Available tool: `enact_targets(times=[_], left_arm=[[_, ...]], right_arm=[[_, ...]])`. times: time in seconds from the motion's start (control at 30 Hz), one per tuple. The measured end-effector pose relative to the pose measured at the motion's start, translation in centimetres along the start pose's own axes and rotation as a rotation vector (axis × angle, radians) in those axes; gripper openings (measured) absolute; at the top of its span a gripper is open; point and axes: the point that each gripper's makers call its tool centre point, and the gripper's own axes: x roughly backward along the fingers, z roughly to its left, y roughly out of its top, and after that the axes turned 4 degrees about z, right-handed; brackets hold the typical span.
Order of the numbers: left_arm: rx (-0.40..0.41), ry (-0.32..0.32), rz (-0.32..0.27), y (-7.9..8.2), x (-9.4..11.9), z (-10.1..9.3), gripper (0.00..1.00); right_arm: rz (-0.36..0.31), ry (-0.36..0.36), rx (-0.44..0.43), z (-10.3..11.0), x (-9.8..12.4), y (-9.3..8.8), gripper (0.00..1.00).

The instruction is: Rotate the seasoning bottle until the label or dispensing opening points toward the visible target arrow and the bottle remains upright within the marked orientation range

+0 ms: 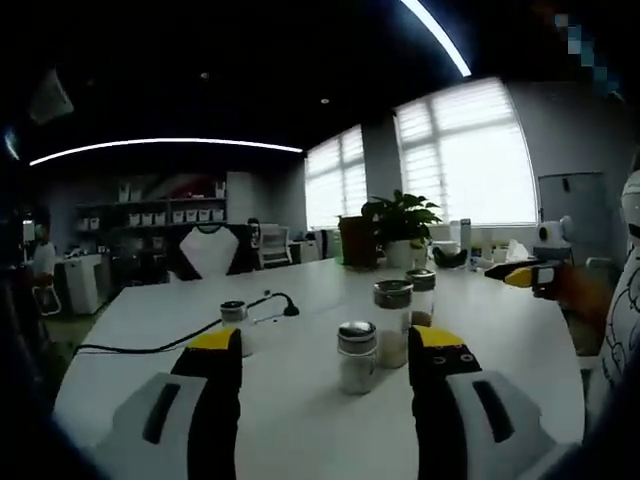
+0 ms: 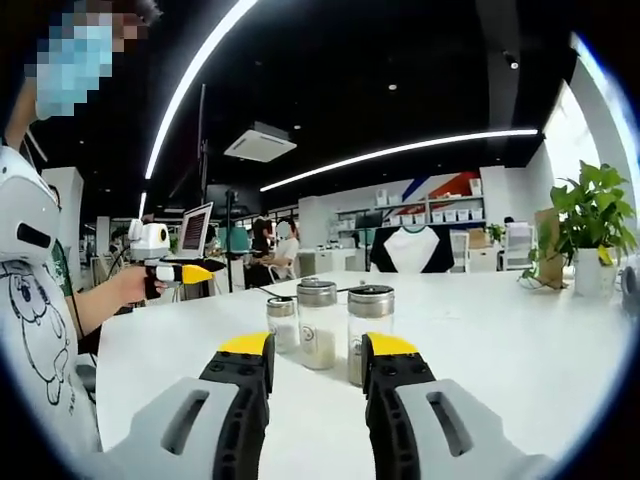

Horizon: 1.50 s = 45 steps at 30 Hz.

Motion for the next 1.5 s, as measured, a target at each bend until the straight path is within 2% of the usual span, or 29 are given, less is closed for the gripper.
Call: enact_targets(times=[0.1,0.27,0.37,0.47,0.57,0.8,0.97,1.13,1.23,1.5], left_arm=[[0.025,0.004,-0.015,0.1,-0.8,0.6,0.73],[0.053,0.007,-0.007,-0.1,-1.8,1.3,0.81],[0.028,0.025,0.017,-0.5,-2.3,1.8,0.84],[0.008,0.041,0.014,-0.5,-3.1,2.2,0.98],[-0.018,0.046,0.028,-0.6,-3.7,2.4,0.99],[0.009,0.029,0.030,-0.3,-5.2,3.4,1.00],[-0.008,0.031,-0.001,0.9,-5.7,3.7,1.00],[0.021,0.026,-0.012,1.5,-6.9,4.7,1.00],[0.055,0.040,0.003,1.3,-7.6,5.4,1.00],[0.072,0.041,0.040,0.4,-9.7,6.6,0.99]], right_arm=[[0.004,-0.007,0.000,-0.1,0.2,-0.1,0.34],[0.010,-0.015,0.001,-0.3,0.6,-0.1,0.34],[0.009,-0.017,0.003,-0.4,0.7,-0.1,0.34],[0.007,-0.015,-0.004,-0.3,0.7,-0.2,0.34],[0.015,-0.009,0.001,0.0,0.6,-0.5,0.34],[0.018,-0.010,-0.006,0.1,1.0,-0.8,0.32],[0.016,-0.022,-0.013,-0.1,1.3,-0.8,0.31],[0.020,-0.025,-0.010,-0.1,1.4,-0.7,0.29],[0.008,-0.030,-0.015,-0.1,1.5,-0.3,0.29],[0.005,-0.047,-0.015,-0.4,1.8,0.0,0.29]])
